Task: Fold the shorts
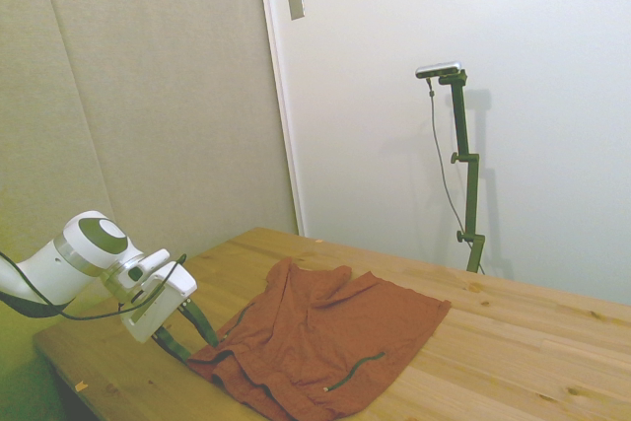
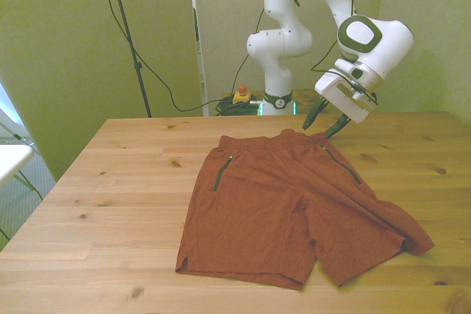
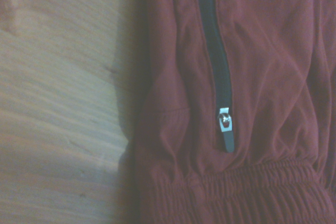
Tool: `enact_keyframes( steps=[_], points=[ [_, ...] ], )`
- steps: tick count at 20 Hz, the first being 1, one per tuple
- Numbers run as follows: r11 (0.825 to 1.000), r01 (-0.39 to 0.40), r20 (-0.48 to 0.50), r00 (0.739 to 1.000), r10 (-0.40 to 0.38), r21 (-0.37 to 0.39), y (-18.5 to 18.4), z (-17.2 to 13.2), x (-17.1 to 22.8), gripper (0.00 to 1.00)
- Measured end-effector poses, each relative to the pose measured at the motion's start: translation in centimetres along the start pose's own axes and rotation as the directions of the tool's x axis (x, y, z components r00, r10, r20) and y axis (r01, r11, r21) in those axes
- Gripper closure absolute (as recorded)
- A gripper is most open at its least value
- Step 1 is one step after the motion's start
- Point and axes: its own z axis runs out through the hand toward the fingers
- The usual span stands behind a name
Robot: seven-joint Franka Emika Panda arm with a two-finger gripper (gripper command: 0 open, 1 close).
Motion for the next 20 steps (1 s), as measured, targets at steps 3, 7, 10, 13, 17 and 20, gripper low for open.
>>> enact_keyframes(
  steps=[3, 7, 10, 13, 17, 20],
  points=[
    [1.000, 0.000, 0.001, 1.000, 0.000, 0.000, 0.0, 0.0, 0.0, 1.00],
    [1.000, 0.007, 0.008, 1.000, -0.007, -0.004, -0.3, 0.3, -0.2, 1.00],
    [1.000, 0.010, 0.012, 1.000, -0.010, -0.006, -0.4, 0.5, -0.3, 1.00],
    [1.000, 0.013, 0.017, 1.000, -0.013, -0.008, -0.5, 0.7, -0.4, 1.00],
    [1.000, 0.016, 0.022, 1.000, -0.016, -0.009, -0.6, 0.9, -0.5, 1.00],
    [1.000, 0.015, 0.024, 1.000, -0.015, -0.009, -0.6, 1.0, -0.5, 1.00]
  ],
)
